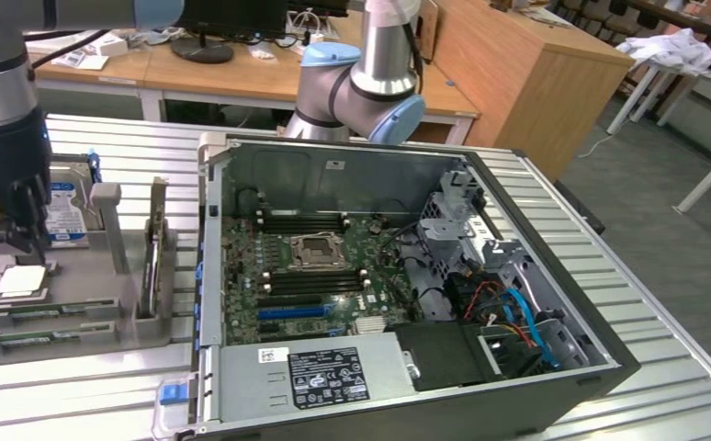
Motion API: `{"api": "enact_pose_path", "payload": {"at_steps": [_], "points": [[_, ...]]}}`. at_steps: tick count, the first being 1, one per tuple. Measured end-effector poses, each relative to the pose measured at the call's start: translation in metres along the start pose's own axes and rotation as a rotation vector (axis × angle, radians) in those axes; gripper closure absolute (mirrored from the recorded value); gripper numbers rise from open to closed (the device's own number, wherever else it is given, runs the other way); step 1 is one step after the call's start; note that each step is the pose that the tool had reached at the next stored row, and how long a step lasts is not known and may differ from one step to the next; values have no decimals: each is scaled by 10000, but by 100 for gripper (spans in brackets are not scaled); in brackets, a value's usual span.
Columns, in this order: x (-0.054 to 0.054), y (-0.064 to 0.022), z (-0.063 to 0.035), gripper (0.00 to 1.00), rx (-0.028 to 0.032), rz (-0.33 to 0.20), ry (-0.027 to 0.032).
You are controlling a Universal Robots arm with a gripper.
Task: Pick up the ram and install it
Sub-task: 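Pick up the ram and move it above insertion slot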
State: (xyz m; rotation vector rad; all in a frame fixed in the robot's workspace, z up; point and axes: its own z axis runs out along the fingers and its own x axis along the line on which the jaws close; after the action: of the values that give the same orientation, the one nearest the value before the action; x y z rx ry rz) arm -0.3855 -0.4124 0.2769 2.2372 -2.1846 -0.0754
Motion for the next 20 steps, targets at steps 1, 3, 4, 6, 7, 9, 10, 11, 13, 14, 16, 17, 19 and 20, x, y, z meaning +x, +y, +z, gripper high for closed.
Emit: {"api": "enact_pose_path", "payload": {"at_steps": [1,3,4,6,7,9,10,11,13,14,16,17,19,20], "points": [[0,0,9,69,0,0,0],[1,-1,25,69,1,0,-1],[1,-1,33,69,1,0,-1],[2,-2,49,69,0,0,0],[2,-3,57,69,0,0,0],[3,-3,74,69,0,-1,0],[3,-3,82,69,0,0,0],[3,-4,90,69,0,0,0],[4,-5,107,69,1,0,-1],[4,-5,115,69,1,0,-1],[5,-6,130,69,0,-1,0],[5,-6,138,69,-1,0,0],[6,-7,153,69,-1,0,0],[6,-7,162,69,0,0,0]]}}
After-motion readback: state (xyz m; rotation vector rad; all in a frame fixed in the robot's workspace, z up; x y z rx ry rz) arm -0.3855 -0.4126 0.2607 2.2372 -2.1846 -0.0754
